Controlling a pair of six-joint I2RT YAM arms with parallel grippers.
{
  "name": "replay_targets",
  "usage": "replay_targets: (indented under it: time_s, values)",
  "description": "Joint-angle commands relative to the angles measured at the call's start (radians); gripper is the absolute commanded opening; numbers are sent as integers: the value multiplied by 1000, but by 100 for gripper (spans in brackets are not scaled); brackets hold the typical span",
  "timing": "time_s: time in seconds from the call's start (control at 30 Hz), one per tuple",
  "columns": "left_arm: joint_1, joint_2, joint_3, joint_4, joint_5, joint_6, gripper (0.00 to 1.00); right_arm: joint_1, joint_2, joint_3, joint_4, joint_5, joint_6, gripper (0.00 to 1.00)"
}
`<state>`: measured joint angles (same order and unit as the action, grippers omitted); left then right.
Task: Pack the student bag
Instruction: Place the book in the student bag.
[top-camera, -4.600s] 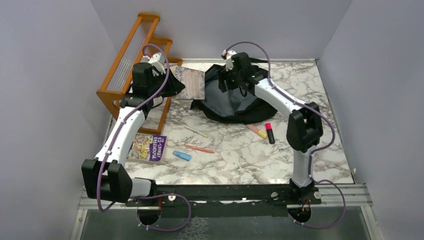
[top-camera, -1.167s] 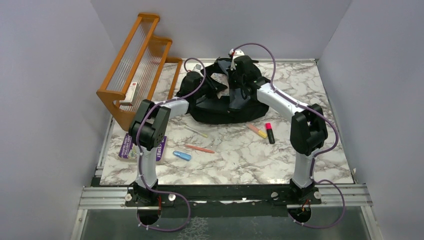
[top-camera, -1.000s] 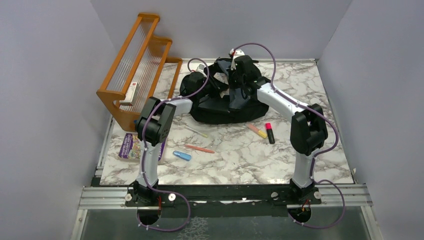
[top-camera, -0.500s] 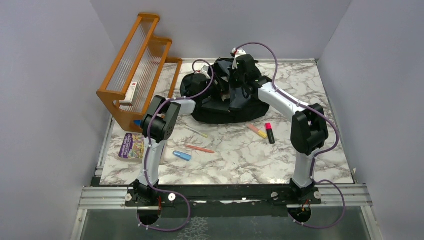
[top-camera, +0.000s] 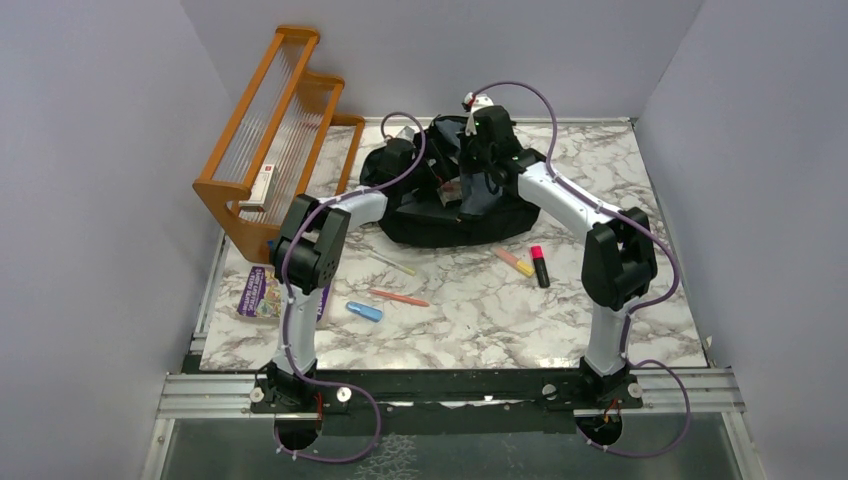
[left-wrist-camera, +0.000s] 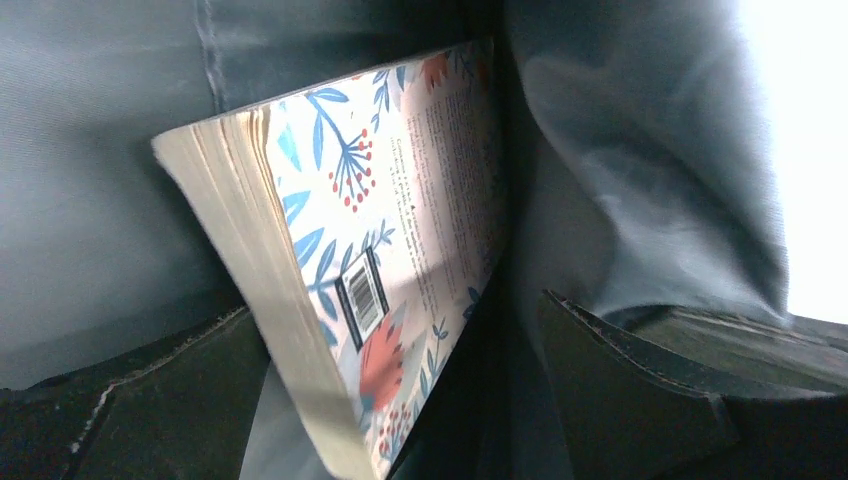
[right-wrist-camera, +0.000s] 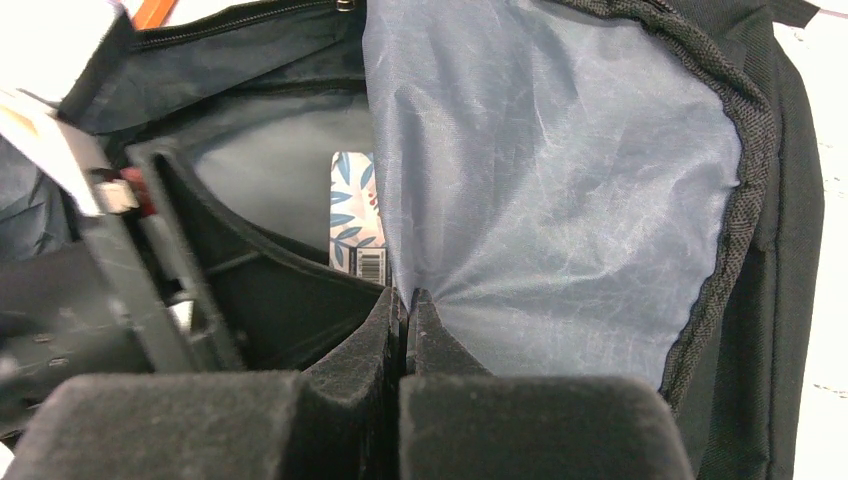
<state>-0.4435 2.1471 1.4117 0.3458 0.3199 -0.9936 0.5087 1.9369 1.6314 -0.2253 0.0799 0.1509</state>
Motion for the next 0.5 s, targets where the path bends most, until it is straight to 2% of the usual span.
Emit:
replay_targets:
  time_s: [0.0, 0.23, 0.47]
  values:
    - [2, -157, 59, -164, -118, 123, 99, -8, -33, 31, 62, -32, -1, 0]
    - [0, -273, 59, -322, -209, 162, 99, -16, -33, 7, 77, -41, -5, 1]
    - [0, -492, -53, -427, -342, 257, 99, -36, -31, -34, 96, -53, -4, 1]
